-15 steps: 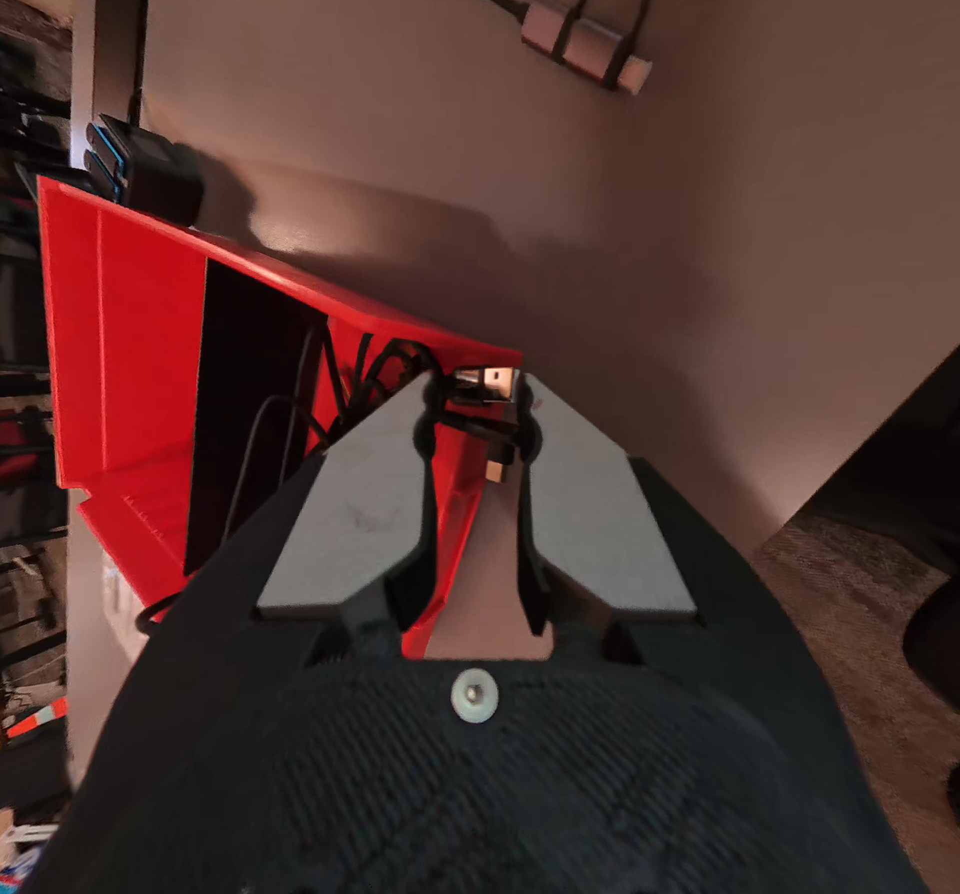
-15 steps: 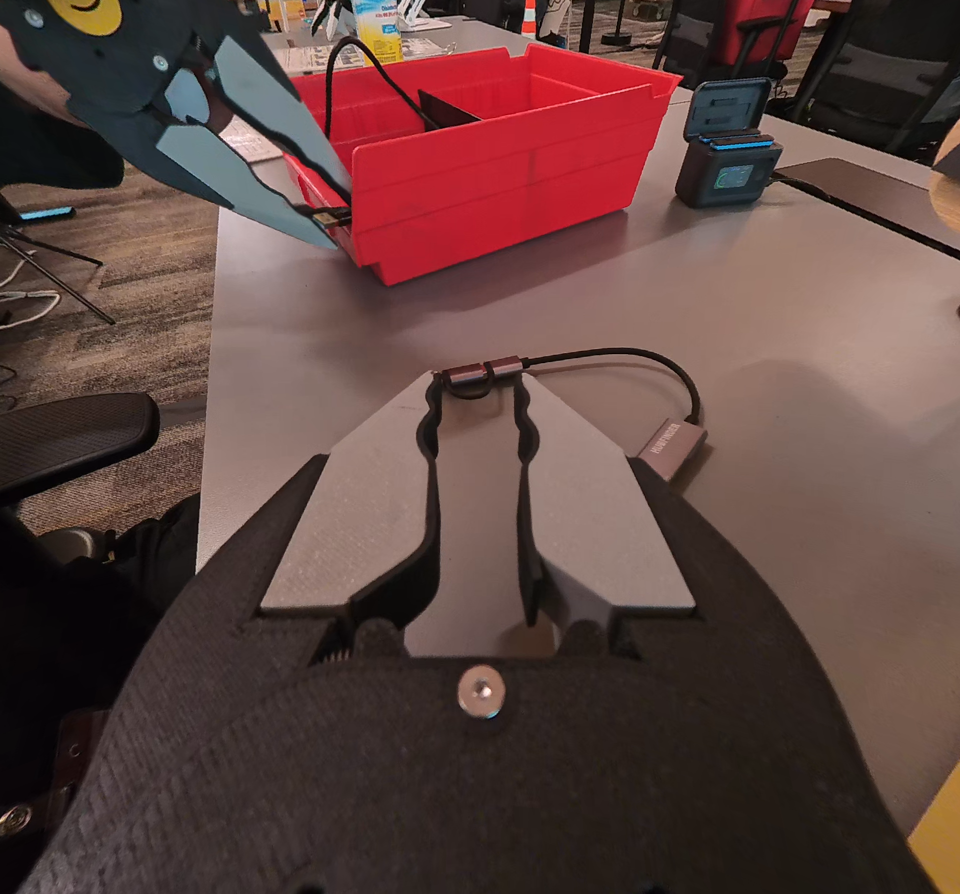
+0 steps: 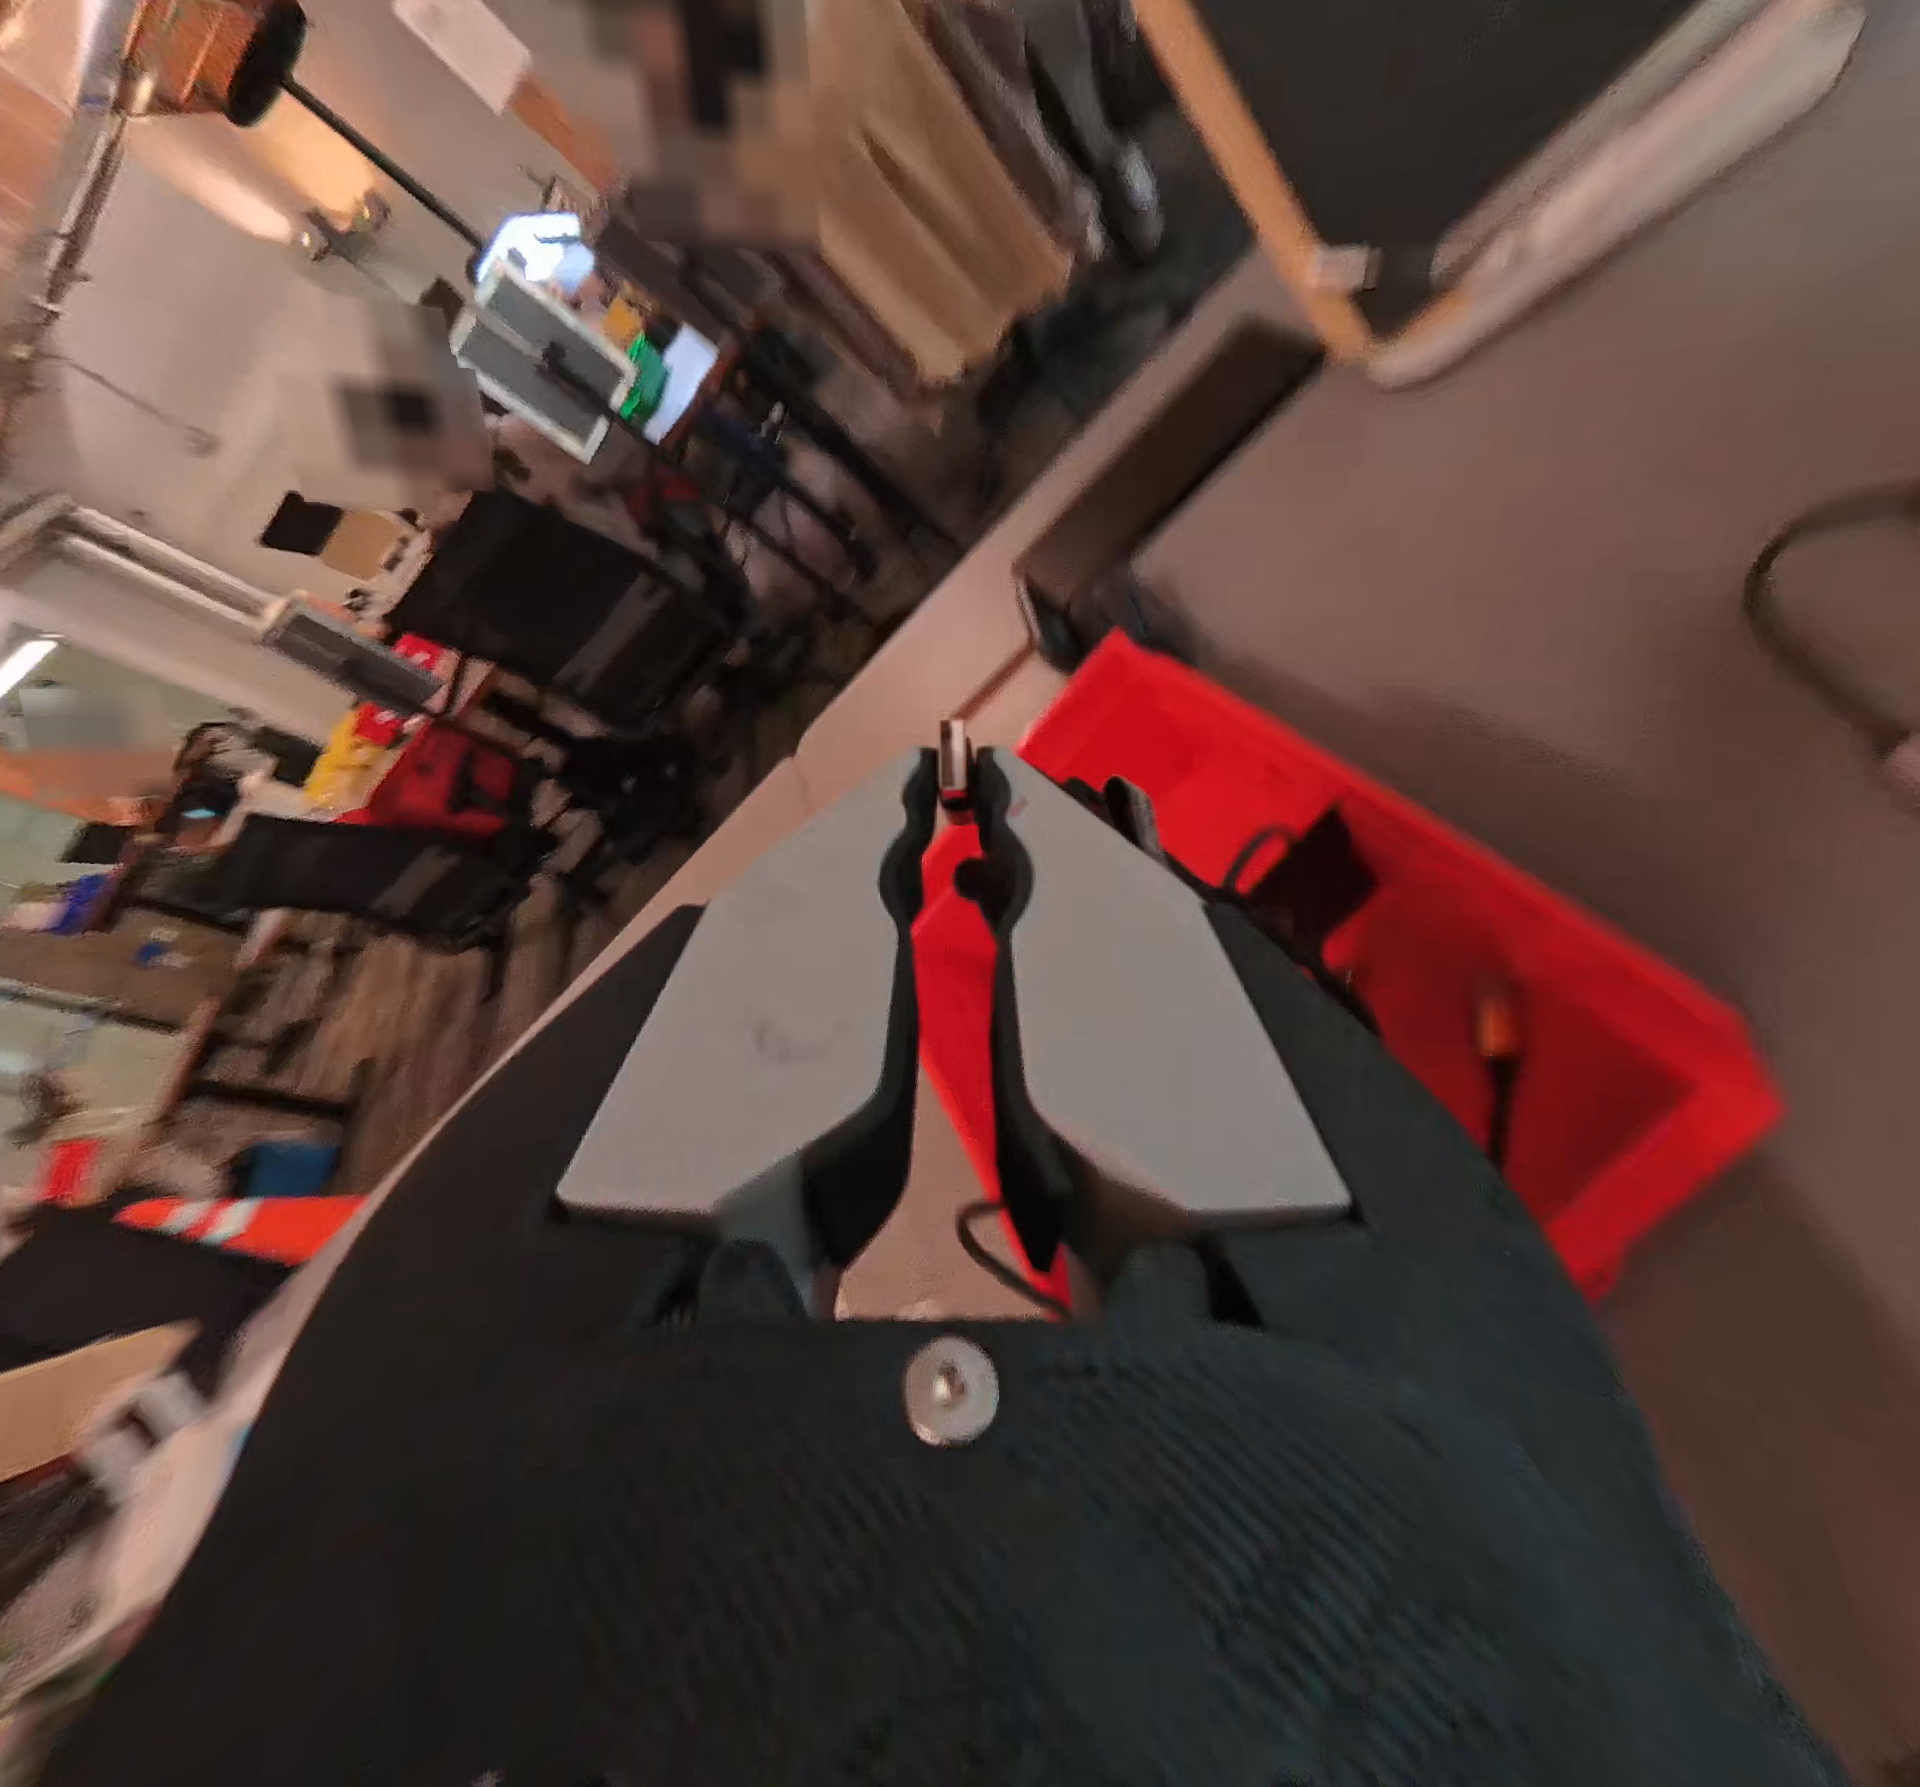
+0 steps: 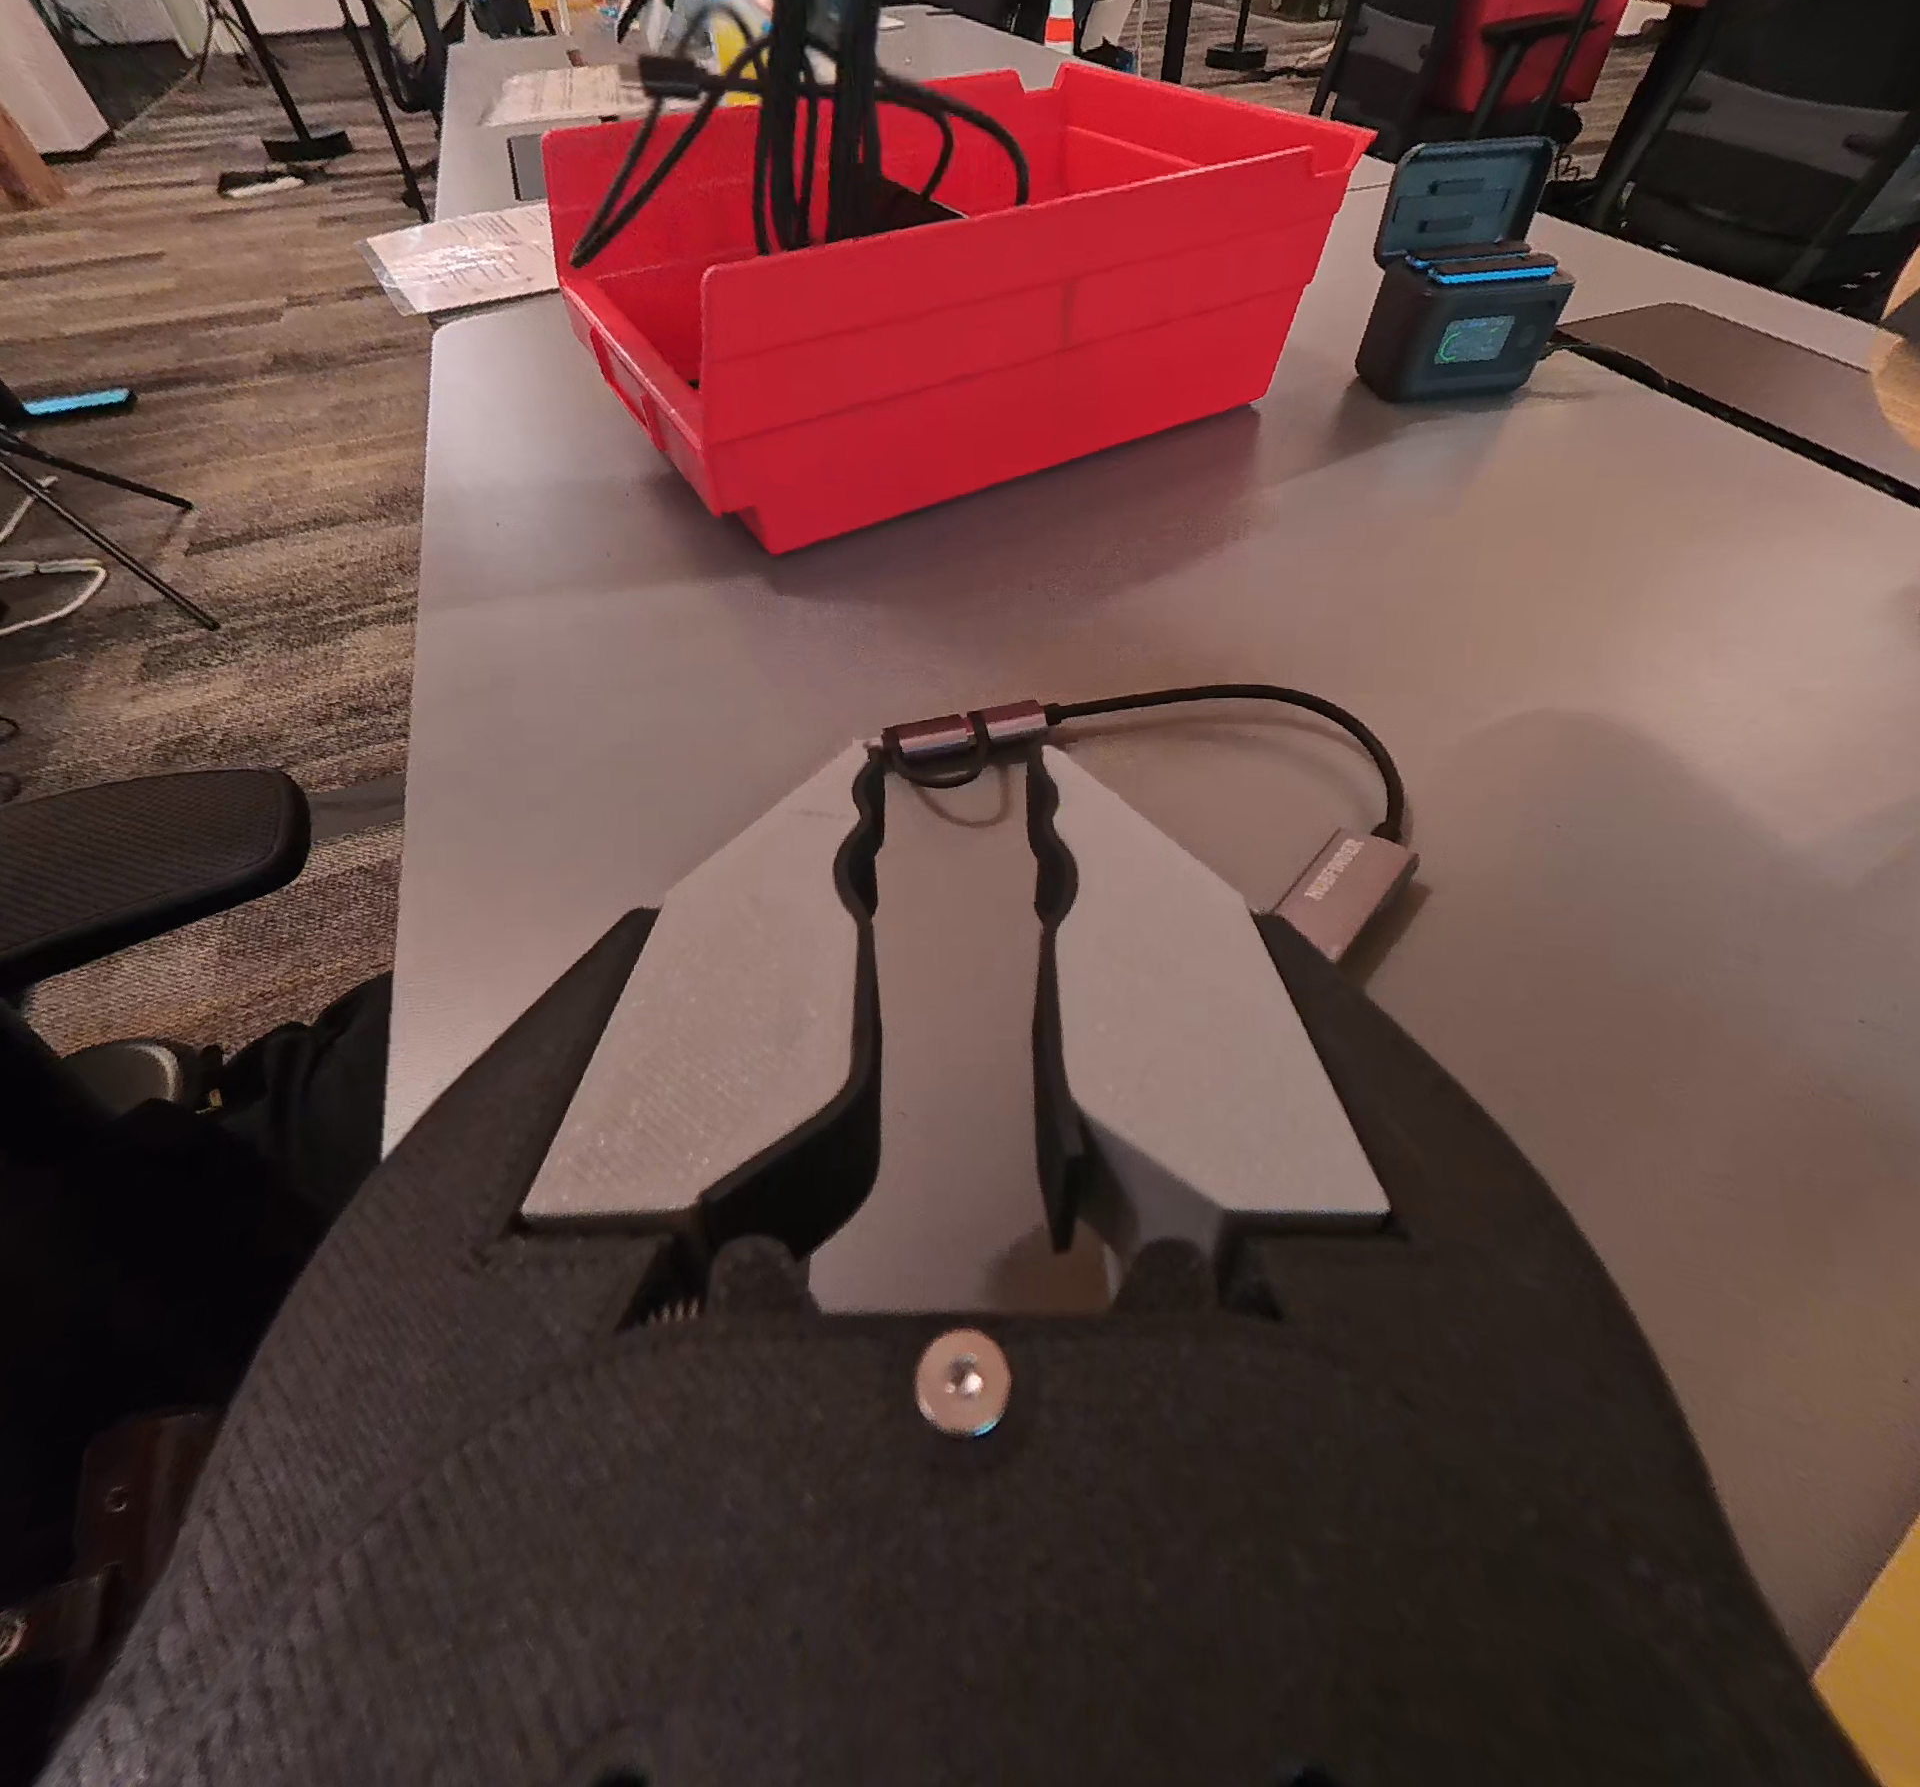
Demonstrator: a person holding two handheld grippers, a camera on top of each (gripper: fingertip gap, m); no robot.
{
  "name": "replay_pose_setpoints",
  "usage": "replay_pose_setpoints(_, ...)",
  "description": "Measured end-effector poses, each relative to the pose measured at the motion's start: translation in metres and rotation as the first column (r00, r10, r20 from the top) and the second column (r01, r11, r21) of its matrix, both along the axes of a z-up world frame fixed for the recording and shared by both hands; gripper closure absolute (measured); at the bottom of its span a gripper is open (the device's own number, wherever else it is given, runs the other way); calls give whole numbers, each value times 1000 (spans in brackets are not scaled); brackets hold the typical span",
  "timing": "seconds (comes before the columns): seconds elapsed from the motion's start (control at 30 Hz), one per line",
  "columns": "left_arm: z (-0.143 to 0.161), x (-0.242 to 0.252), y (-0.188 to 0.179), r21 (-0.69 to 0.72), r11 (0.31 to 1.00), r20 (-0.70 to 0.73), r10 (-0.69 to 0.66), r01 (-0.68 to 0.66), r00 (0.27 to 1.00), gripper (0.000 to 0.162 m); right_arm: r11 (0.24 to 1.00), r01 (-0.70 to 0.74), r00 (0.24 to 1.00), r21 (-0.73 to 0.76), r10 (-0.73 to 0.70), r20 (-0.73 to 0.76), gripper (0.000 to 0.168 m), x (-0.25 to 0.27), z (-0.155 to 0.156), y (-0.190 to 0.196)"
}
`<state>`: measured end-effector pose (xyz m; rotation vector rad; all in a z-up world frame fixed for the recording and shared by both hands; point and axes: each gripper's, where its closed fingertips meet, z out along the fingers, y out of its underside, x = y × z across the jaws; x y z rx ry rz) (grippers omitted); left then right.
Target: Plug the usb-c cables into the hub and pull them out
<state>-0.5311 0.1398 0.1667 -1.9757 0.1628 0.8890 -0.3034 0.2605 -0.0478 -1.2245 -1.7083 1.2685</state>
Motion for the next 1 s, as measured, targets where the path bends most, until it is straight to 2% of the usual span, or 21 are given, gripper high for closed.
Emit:
replay_pose_setpoints(0.03, 19, 6, 3, 62, 997, 70, -43, 39, 997, 158, 1000, 2, 1000, 4, -2, 2, 144, 0, -1, 0)
replay_pose_setpoints(0.07, 32, 12, 6, 95, 993, 137, -81, 69, 987, 158, 1000, 2, 1000, 6, -2, 3, 144, 0, -1, 0)
replay_pose_setpoints(0.13, 48, 10, 8, 115, 991, 124, -82, 68, 989, 158, 1000, 2, 1000, 4, -2, 1, 144, 0, -1, 1)
replay_pose_setpoints(0.37, 20, 10, 20, 20, 998, 51, -55, 54, 997, 158, 1000, -8, 1000, -2, 8, -1, 144, 0, 0, -2)
replay_pose_setpoints(0.5, 30, 19, 30, 45, 996, 23, -78, 77, 997, 157, 1000, -3, 1000, 5, 3, 1, 145, 0, -1, -1)
replay_pose_setpoints(0.63, 59, 52, 44, 142, 973, 27, -185, 180, 982, 157, 1000, 1, 1000, -3, -1, -21, 143, 1, 4, 1)
replay_pose_setpoints(0.73, 62, 95, 64, 181, 939, 36, -303, 292, 952, 157, 1000, -13, 997, -4, 12, -80, 140, 5, 16, 0)
replay_pose_setpoints(0.87, 25, 146, 109, 156, 896, 80, -430, 415, 899, 157, 1000, 0, 988, 1, 0, -156, 140, 9, 31, 4)
replay_pose_setpoints(1.0, -43, 186, 152, 74, 862, 192, -505, 501, 841, 157, 999, 37, 987, 4, -36, -155, 140, 12, 30, 13)
